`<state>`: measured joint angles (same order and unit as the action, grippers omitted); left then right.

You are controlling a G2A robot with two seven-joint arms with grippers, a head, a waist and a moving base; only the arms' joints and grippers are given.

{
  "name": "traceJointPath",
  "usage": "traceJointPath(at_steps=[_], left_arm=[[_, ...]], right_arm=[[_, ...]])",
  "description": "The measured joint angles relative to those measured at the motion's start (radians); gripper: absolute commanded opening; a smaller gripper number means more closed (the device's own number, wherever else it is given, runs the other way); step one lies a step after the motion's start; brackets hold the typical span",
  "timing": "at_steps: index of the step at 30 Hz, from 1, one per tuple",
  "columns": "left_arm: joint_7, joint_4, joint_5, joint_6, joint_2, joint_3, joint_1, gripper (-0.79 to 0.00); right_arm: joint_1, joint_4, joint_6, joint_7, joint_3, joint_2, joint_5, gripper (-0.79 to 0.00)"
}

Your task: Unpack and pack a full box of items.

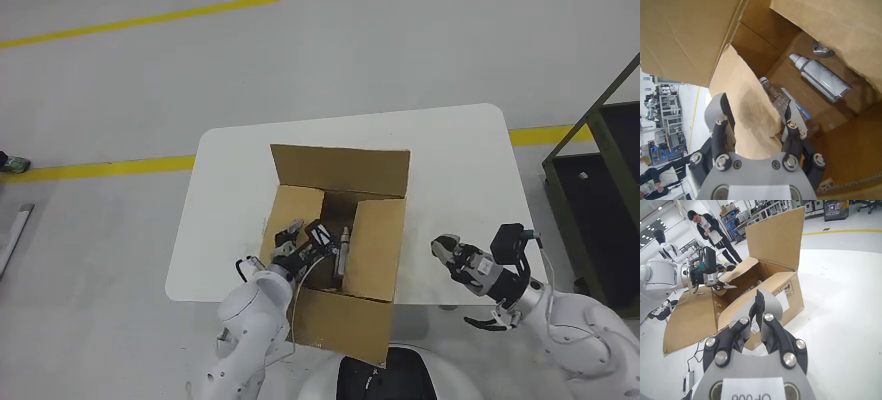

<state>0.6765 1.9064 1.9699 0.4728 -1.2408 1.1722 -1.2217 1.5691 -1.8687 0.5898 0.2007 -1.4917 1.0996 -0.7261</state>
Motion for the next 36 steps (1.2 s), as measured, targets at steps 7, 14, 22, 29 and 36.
traceJointPath(at_steps=[7,14,22,29,36], left_arm=[[0.033,0.029,-0.112,-0.102,-0.011,0.044,0.011,-0.785],[0.129,0.059,-0.334,-0.228,-0.031,0.083,0.049,-0.785],[0.24,0.06,-0.614,-0.454,-0.057,0.113,0.102,-0.785],[0.279,0.058,-0.655,-0.464,-0.057,0.134,0.132,0.0],[0.243,0.066,-0.573,-0.379,-0.048,0.14,0.128,0.0]], right_arm=[[-0.018,0.016,0.006,-0.002,0.007,0.0,0.005,-0.785],[-0.025,0.024,0.003,-0.004,-0.007,-0.002,0.02,-0.785],[-0.025,0.023,-0.012,-0.007,-0.062,-0.006,0.05,-0.785],[-0.036,0.011,-0.018,0.009,-0.081,-0.009,0.077,-0.785],[-0.077,0.005,-0.018,0.038,-0.025,-0.005,0.096,-0.785]])
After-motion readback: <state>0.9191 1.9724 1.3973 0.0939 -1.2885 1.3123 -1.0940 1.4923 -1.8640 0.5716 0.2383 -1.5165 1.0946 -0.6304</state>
